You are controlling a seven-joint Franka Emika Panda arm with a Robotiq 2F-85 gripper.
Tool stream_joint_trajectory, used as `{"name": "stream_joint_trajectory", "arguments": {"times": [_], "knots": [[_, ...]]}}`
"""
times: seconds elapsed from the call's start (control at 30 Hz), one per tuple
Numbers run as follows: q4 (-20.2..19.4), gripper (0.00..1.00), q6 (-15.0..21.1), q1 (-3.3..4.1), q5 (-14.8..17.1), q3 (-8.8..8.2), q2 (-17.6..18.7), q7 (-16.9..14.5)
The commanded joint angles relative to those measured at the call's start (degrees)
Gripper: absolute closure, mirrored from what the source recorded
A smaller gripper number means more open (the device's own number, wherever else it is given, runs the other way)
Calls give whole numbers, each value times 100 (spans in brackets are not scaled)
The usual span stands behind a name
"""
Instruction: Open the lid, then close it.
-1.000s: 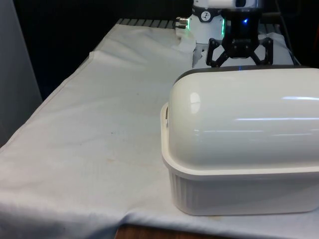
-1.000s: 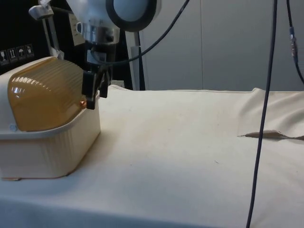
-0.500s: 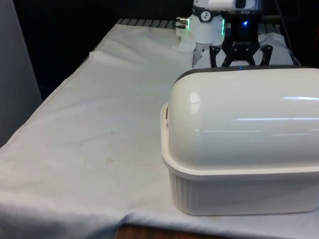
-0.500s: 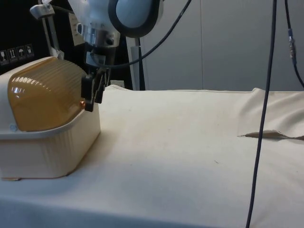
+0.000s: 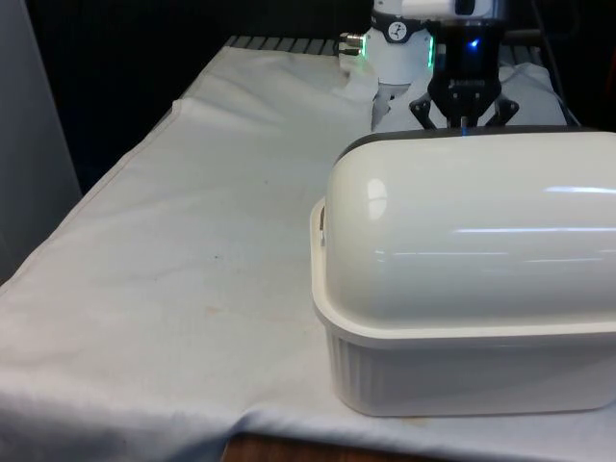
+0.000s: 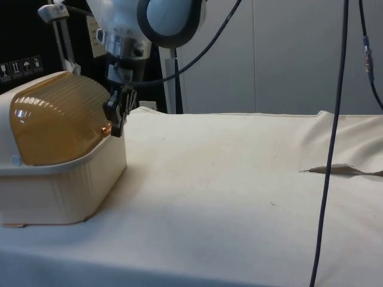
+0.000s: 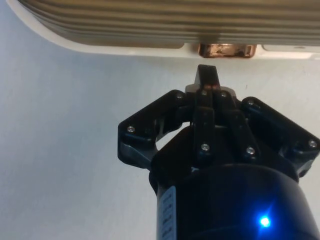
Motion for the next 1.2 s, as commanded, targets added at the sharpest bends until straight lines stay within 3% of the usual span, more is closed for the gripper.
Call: {"name": "stream_joint_trajectory", "arguments": {"times": [0.0,0.8,1.17], "knots": [[29,100,69,0,-11,-6,40,0],[201,100,74,0,-6,-17,138,0],[218,100,-17,6,-23,-29,23,6]]}}
